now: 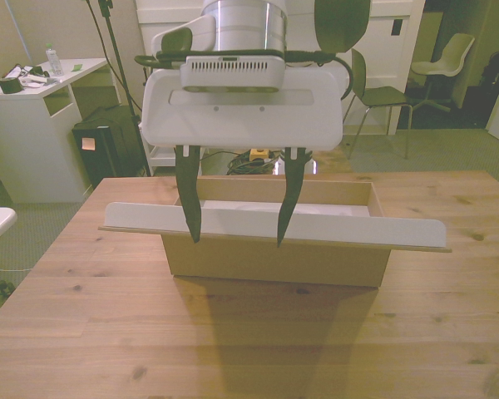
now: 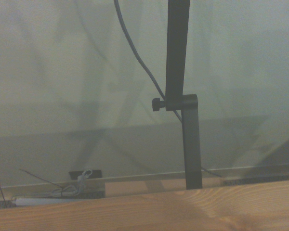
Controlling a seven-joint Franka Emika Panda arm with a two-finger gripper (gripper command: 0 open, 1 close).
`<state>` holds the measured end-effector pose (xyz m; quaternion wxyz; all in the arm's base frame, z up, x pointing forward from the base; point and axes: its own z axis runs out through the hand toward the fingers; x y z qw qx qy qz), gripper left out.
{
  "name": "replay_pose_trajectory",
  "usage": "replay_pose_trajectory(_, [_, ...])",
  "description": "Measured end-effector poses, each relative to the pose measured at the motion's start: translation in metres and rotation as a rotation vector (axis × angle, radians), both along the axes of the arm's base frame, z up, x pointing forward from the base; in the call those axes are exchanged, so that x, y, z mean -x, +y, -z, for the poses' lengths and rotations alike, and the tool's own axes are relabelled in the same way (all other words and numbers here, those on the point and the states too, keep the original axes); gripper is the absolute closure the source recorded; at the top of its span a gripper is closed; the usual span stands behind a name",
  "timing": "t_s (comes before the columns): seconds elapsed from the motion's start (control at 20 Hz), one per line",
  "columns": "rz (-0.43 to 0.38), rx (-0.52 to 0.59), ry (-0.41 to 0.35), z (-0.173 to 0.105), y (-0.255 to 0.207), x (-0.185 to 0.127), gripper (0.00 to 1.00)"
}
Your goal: Close the box
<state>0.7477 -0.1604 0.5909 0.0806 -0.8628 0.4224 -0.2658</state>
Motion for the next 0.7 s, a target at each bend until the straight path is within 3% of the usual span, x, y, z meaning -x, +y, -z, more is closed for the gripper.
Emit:
replay_pose_trajectory(0.45, [0.003, 0.001, 0.074, 0.063, -0.012, -0.026, 0.00])
replay_pose_trajectory(0.55, [-0.003, -0.010, 0.083, 0.055, -0.008, -0.022, 0.00])
replay_pose_trajectory(0.7, [-0.007, -0.051, 0.113, 0.018, 0.005, 0.004, 0.00])
